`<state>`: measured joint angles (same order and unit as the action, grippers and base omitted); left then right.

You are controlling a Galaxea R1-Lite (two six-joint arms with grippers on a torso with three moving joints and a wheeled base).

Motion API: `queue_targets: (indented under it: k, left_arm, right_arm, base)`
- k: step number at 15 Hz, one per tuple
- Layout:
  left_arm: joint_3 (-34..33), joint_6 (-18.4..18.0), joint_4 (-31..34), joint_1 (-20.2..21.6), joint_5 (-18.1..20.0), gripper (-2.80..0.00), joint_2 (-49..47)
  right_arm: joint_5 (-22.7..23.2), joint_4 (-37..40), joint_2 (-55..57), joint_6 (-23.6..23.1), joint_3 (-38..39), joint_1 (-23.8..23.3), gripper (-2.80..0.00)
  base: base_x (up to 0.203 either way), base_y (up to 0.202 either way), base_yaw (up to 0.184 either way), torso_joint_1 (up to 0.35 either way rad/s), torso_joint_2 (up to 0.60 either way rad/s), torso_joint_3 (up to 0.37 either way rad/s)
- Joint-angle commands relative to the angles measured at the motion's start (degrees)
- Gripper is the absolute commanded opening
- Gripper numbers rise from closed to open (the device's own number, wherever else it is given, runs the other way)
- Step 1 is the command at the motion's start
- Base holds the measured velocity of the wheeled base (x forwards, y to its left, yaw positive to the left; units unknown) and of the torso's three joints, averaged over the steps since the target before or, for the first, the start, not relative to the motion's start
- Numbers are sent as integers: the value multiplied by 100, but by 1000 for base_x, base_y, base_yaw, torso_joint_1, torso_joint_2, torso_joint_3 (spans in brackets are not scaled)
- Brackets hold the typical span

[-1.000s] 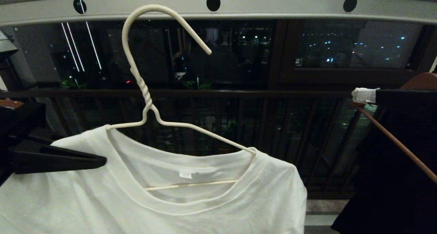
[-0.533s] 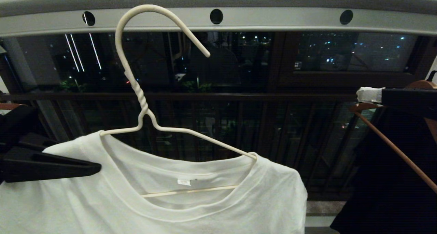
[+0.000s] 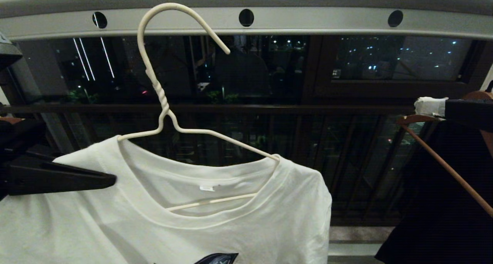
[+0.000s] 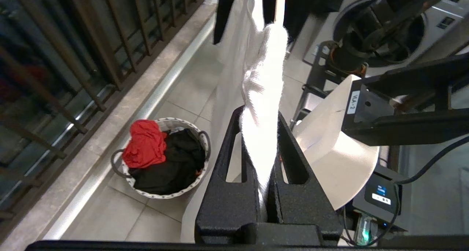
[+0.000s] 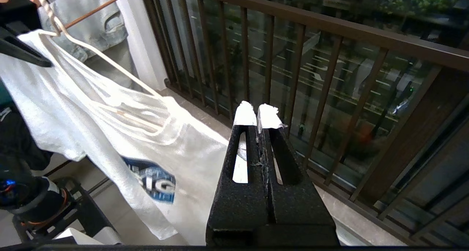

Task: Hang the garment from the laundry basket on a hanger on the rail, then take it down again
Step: Hang the clothes rack on the clothesline

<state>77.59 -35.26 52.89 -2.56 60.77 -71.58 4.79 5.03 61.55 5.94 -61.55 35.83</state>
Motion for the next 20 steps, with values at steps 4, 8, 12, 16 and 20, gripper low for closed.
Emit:
queue_targets:
  k: [4, 8, 12, 16, 20]
  left_arm:
    - [-594, -13, -143, 967, 40, -280, 583]
    - [-1089, -16, -536, 1927, 56, -280, 1118]
    - [-1404, -13, -759, 2426, 46, -280, 1518]
    - [-1580, 33, -770, 3228, 49, -280, 1848]
    - [-1960, 63, -1075, 4122, 50, -280, 2238]
  right_arm:
    - [-22, -20, 76, 5, -6, 3, -280]
    - [-30, -28, 50, 12, -6, -6, -280]
    - [-30, -28, 76, 12, -6, -6, -280]
    - [-22, -28, 94, 12, -6, -6, -280]
    - [10, -28, 102, 12, -1, 3, -280]
  base:
    - [0, 0, 0, 0, 0, 0]
    - [0, 0, 0, 0, 0, 0]
    - [0, 0, 0, 0, 0, 0]
    - [0, 0, 0, 0, 0, 0]
    - [0, 0, 0, 0, 0, 0]
